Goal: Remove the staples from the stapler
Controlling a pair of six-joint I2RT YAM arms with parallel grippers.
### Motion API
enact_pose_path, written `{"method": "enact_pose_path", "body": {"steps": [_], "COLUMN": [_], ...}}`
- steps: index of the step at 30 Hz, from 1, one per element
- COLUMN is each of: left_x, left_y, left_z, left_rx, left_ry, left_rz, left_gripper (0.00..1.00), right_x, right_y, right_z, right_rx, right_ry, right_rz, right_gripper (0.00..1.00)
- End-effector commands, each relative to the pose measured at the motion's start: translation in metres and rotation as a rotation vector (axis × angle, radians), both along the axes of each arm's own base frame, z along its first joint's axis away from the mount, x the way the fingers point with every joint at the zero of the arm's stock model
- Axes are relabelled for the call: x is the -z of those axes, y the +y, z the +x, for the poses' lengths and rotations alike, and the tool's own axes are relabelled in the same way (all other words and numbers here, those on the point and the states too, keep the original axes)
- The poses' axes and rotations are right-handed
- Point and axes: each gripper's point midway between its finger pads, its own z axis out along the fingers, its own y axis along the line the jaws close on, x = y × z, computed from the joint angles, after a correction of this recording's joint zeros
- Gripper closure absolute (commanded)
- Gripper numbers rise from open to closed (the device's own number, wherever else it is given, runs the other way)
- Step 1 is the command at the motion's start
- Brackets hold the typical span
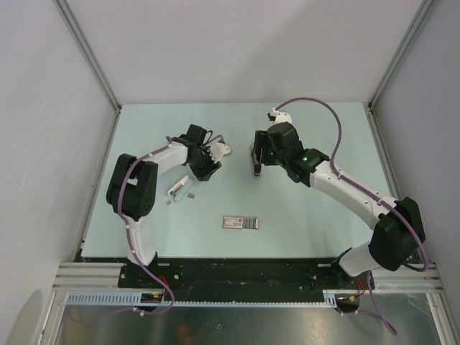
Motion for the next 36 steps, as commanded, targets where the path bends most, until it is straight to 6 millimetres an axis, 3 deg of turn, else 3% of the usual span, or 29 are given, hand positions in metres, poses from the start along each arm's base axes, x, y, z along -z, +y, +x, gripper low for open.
{"method": "enact_pose_path", "body": {"steps": [1,14,20,23,25,32,36], "left_x": [0.014,0.015,-0.007,-0.037,-0.068,-0.214,-0.273], "left_y": [-0.001,-0.002,-0.012,-0.025,-0.037,-0.089,-0.106], "left_z": [-0.004,-0.011,-0.018,-0.023,-0.027,-0.05,-0.072], "left_rx": [0.048,0.071,0.048,0.036,0.032,0.075,0.12], "left_ry": [0.04,0.109,0.113,0.108,0.1,0.077,0.154], "left_rz": [0.022,0.03,-0.042,-0.13,-0.217,-0.624,-0.801], "left_gripper": [0.51,0.87,1.0,1.0,1.0,1.0,1.0], "right_x": [-0.02,-0.023,-0.029,-0.034,-0.038,-0.075,-0.097], "right_y": [-0.001,-0.003,-0.005,-0.005,-0.005,0.0,0.012], "right_z": [0.0,-0.002,-0.004,-0.006,-0.008,-0.022,-0.038], "right_rx": [0.004,-0.002,-0.004,-0.011,-0.021,-0.11,-0.227], "right_ry": [-0.043,-0.034,-0.042,-0.048,-0.049,-0.114,-0.158], "right_rz": [0.052,0.07,0.077,0.086,0.102,0.212,0.28], "right_gripper": [0.39,0.48,0.5,0.51,0.51,0.5,0.41]}}
